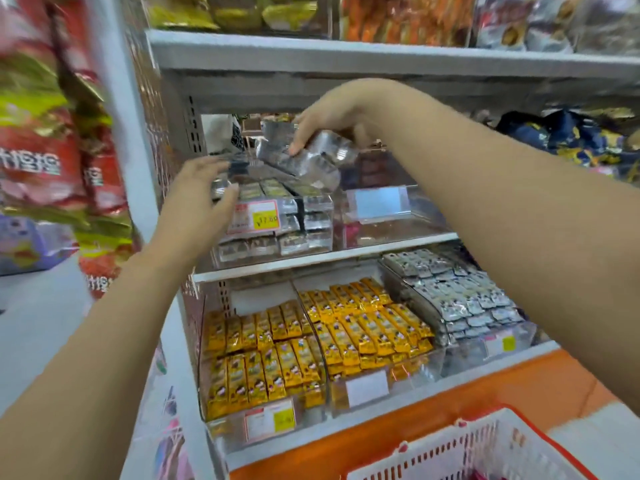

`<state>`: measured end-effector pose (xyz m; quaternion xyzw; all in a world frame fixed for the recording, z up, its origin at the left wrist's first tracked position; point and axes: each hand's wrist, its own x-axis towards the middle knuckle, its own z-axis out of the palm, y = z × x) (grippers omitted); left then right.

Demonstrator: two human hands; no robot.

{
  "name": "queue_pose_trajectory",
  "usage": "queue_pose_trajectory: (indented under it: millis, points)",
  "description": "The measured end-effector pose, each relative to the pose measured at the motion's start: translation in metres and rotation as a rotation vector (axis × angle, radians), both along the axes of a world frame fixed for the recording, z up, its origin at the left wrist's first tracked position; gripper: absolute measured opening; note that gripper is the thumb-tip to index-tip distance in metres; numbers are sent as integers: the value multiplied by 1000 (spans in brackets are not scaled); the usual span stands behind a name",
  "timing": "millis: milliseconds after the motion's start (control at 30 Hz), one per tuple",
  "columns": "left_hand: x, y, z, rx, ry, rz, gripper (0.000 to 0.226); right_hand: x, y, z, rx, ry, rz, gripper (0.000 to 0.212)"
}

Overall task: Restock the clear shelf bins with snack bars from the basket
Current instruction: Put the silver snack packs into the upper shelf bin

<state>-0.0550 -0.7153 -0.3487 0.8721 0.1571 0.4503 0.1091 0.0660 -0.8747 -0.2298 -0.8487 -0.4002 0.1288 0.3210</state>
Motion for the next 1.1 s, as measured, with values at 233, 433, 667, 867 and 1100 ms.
queue_pose_trajectory:
  millis: [233,433,667,867,1100]
  points:
    - [2,11,-3,36,45,6,37,-12,79,-4,-177,-170,-21,19]
    - [-5,17,0,96,95,-15,46,-17,112,-13,-215,-334,47,18]
    - [3,22,11,170,183,-37,51,-9,97,-7,-306,-644,-78,33]
    - [12,16,15,174,178,15,38,1,91,-28,-428,-668,-82,20]
    - [20,11,10,119,114,-14,28,10,101,-47,-214,-680,-97,20]
